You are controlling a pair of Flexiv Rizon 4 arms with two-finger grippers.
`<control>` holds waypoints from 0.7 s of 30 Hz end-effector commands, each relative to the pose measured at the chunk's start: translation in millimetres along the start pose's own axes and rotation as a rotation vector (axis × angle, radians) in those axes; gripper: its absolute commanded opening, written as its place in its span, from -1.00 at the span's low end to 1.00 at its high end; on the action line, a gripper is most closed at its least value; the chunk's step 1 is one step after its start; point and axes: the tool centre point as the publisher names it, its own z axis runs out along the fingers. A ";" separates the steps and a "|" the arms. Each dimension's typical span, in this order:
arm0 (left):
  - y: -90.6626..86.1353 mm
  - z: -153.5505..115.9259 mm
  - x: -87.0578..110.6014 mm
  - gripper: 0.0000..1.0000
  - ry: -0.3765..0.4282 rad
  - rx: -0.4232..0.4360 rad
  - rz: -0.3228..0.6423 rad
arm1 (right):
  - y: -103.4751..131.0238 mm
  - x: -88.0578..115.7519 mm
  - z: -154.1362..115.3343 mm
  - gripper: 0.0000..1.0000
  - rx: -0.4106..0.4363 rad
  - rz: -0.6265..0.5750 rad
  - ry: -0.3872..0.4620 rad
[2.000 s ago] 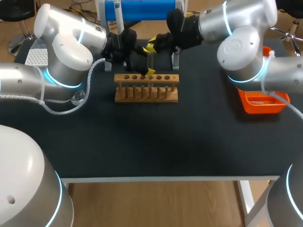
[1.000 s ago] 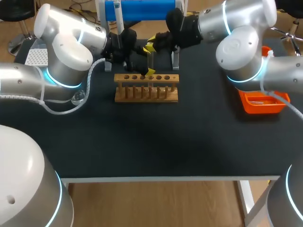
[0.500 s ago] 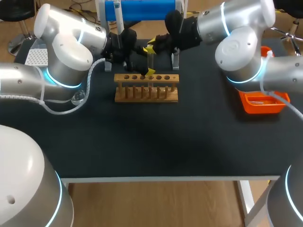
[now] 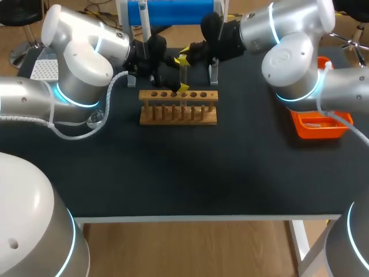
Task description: Invert the test tube, pick up the pipette, mount the tip to pipette, aspirate from beaker and dispense into the tube, eject the tip, return the pipette, and cap with the stopper.
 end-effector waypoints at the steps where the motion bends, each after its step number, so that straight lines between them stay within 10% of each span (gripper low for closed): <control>1: -0.4 -0.2 -0.5 1.00 0.003 -0.002 -0.001 | 3.1 -0.4 -2.4 -1.00 -0.001 -0.003 0.001; 21: -0.4 -0.2 -0.5 1.00 0.003 -0.002 -0.001 | 1.6 -0.2 0.5 -1.00 0.002 0.001 0.001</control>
